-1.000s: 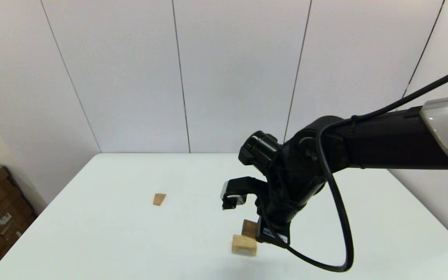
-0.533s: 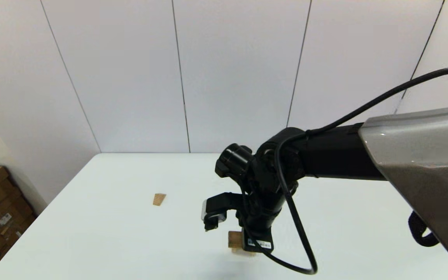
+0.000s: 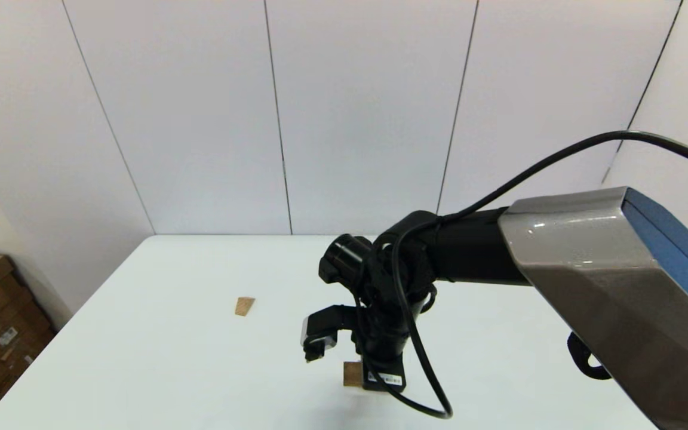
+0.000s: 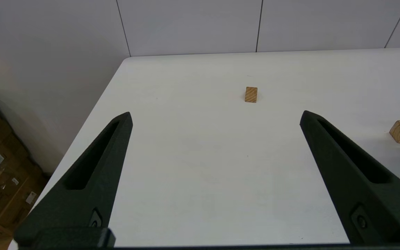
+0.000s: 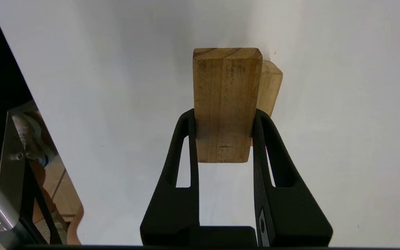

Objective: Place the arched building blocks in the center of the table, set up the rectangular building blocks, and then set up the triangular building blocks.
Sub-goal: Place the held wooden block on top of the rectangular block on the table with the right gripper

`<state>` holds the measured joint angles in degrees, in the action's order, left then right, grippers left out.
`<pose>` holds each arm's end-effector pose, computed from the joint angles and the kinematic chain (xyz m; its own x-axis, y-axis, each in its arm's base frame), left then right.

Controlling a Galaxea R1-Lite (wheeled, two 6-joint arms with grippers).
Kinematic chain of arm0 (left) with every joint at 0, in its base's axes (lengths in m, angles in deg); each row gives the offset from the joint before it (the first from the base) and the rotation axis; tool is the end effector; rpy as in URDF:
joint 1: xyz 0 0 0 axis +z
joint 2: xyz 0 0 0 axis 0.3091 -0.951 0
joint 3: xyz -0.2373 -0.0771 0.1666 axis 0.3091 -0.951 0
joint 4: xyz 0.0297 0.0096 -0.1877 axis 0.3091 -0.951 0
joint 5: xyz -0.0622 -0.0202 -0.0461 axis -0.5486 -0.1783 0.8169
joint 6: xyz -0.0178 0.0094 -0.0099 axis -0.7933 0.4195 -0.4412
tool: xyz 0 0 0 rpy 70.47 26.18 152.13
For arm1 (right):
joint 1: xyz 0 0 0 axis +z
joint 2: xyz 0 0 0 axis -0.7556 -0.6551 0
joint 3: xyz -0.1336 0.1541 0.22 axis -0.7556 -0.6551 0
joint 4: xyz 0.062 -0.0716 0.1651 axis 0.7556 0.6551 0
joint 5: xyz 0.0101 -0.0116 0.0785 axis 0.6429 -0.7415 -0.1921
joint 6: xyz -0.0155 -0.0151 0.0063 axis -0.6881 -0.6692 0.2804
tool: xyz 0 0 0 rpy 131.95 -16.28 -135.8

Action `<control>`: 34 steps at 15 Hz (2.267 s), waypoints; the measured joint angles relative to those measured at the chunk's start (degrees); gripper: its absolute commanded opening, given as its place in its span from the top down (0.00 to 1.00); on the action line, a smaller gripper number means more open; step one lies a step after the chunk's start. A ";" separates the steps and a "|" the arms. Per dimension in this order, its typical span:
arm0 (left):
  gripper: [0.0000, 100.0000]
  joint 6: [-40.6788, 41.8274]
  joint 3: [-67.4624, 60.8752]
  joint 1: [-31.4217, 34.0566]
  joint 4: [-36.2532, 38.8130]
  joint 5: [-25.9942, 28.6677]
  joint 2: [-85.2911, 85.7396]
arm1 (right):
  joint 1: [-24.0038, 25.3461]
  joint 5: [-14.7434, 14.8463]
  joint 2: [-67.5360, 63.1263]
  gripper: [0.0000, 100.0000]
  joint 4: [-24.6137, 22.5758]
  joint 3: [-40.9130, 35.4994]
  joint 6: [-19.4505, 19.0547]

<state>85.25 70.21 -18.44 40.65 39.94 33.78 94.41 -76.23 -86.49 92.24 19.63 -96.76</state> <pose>-0.0230 0.0002 0.0751 1.0000 -0.0047 -0.0023 0.0047 1.0000 0.0032 0.2900 0.2949 0.0938 0.0847 0.1561 -0.9841 -0.9963 0.0266 -0.0816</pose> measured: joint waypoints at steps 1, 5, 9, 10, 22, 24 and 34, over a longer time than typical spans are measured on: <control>0.00 0.00 0.00 0.00 0.00 0.00 0.00 | -0.44 0.07 -0.13 1.00 0.30 0.05 -0.45; 0.00 0.00 0.00 0.00 0.00 0.02 0.00 | -1.95 2.08 -0.57 1.00 0.89 0.49 -1.22; 0.00 0.00 0.00 0.02 0.02 0.02 0.00 | -2.40 2.83 -1.55 1.00 0.96 1.54 -1.19; 0.00 0.02 0.00 0.02 0.00 0.02 0.00 | -2.45 2.76 -1.87 1.00 0.94 1.66 -1.19; 0.00 0.00 0.00 0.00 0.02 0.00 0.00 | -2.69 2.32 -3.74 1.00 0.94 2.17 -0.98; 0.00 0.00 0.00 0.00 0.02 0.02 0.00 | -2.86 2.32 -3.77 1.00 0.96 2.17 -0.76; 0.00 0.00 0.00 0.00 0.05 0.00 0.00 | -3.25 2.32 -3.85 1.00 0.94 2.47 1.21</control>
<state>85.25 70.21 -18.44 40.70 39.94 33.78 91.16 -73.91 -90.34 93.18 22.11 -95.55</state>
